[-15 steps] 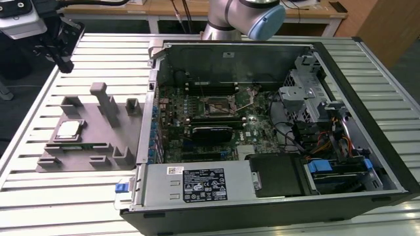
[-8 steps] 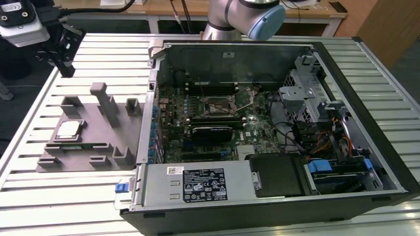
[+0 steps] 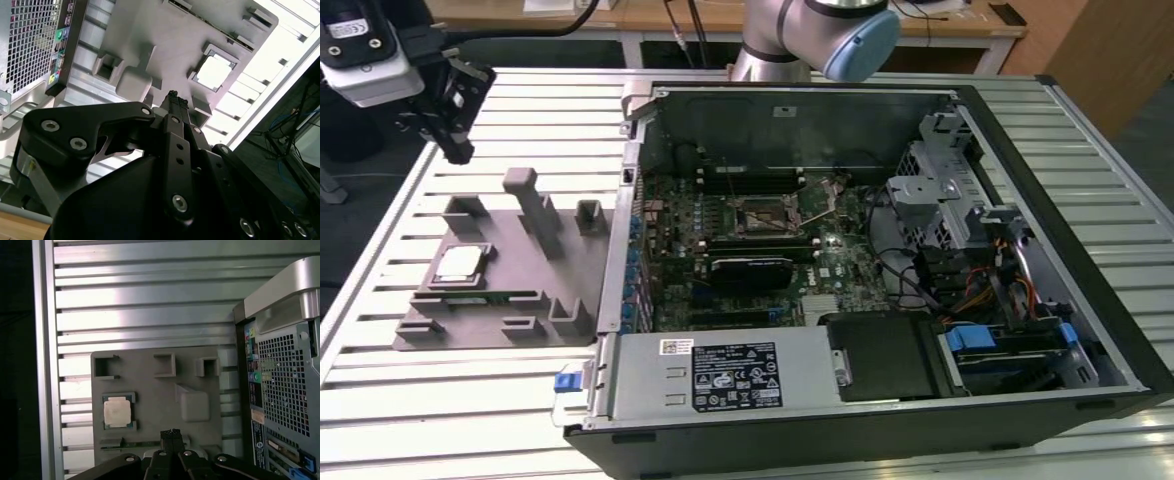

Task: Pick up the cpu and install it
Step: 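Reach for the cpu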

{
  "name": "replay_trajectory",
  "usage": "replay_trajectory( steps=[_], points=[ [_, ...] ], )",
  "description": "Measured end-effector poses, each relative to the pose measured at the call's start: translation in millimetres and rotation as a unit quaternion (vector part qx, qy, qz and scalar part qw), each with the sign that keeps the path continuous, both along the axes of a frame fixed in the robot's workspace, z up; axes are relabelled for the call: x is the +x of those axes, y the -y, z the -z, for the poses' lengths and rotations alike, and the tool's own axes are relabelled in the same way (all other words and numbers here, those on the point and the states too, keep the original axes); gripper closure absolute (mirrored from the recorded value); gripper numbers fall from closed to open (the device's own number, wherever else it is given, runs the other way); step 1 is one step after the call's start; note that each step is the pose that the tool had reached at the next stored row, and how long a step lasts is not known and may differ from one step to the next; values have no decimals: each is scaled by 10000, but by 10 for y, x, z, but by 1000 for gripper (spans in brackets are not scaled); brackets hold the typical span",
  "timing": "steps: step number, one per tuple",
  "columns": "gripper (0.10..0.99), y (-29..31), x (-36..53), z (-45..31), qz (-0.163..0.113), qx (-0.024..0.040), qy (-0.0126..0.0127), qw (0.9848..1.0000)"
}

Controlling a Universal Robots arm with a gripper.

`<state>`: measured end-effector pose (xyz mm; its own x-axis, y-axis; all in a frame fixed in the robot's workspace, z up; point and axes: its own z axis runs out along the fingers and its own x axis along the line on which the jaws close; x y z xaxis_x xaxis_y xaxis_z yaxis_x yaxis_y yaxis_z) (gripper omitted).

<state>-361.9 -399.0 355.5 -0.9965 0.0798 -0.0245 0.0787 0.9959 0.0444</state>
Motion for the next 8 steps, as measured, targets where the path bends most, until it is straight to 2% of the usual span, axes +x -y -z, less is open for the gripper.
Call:
replay_trajectory(
  steps=[8],
  points=[
    [980, 0, -20, 62, 0, 0, 0, 10000]
  ],
)
